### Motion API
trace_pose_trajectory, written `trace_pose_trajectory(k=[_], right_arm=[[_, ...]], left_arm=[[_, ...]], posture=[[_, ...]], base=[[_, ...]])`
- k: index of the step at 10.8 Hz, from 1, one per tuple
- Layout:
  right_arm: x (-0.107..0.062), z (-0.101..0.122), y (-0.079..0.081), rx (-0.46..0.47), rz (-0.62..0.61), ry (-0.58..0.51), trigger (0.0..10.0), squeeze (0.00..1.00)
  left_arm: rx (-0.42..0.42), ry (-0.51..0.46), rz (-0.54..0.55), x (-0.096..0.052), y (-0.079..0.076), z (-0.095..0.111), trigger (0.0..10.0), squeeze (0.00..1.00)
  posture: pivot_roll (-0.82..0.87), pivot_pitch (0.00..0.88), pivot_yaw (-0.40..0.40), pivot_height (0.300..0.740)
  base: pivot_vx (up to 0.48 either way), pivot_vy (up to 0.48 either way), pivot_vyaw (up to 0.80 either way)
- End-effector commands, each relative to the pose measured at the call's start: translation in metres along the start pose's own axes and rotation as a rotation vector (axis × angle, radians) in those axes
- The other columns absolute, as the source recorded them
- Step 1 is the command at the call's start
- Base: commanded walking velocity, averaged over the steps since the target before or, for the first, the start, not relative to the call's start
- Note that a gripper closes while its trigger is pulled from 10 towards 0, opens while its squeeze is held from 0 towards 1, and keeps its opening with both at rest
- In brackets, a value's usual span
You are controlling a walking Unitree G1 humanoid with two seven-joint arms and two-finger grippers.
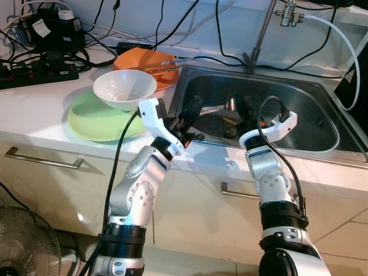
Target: Kitchen organization
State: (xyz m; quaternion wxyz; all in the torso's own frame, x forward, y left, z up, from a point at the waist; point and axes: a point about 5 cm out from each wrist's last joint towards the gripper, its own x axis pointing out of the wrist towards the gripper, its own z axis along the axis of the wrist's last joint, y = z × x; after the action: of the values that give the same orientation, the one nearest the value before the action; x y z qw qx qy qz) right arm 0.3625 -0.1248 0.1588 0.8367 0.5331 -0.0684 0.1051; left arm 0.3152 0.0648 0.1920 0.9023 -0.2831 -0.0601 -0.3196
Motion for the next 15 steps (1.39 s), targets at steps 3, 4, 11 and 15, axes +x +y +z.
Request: trace_pose_trajectory(k=[3,4,11,15], right_arm=[[0.012,-0.007,0.020,0.054,0.042,-0.007,10.0,0.00],[0.012,-0.009,0.021,0.058,0.053,0.001,10.0,0.00],[0.012,-0.012,0.025,0.072,0.082,0.007,0.0,0.00],[0.012,-0.012,0.026,0.082,0.085,0.003,0.0,0.00]], left_arm=[[-0.007,0.011,-0.023,0.001,-0.003,-0.001,10.0,0.00],[-0.011,0.016,-0.025,0.001,-0.004,-0.003,10.0,0.00],[-0.085,0.013,-0.010,0.001,-0.001,-0.003,10.0,0.00],[-0.120,0.101,0.016,0.000,0.005,-0.014,10.0,0.00]], posture=[[0.24,0.011,-0.062,0.740],[0.24,0.012,-0.062,0.740],[0.23,0.014,-0.061,0.740],[0.23,0.013,-0.059,0.740]], base=[[0.000,0.000,0.00],[0.000,0.000,0.00],[0.000,0.000,0.00],[0.000,0.000,0.00]])
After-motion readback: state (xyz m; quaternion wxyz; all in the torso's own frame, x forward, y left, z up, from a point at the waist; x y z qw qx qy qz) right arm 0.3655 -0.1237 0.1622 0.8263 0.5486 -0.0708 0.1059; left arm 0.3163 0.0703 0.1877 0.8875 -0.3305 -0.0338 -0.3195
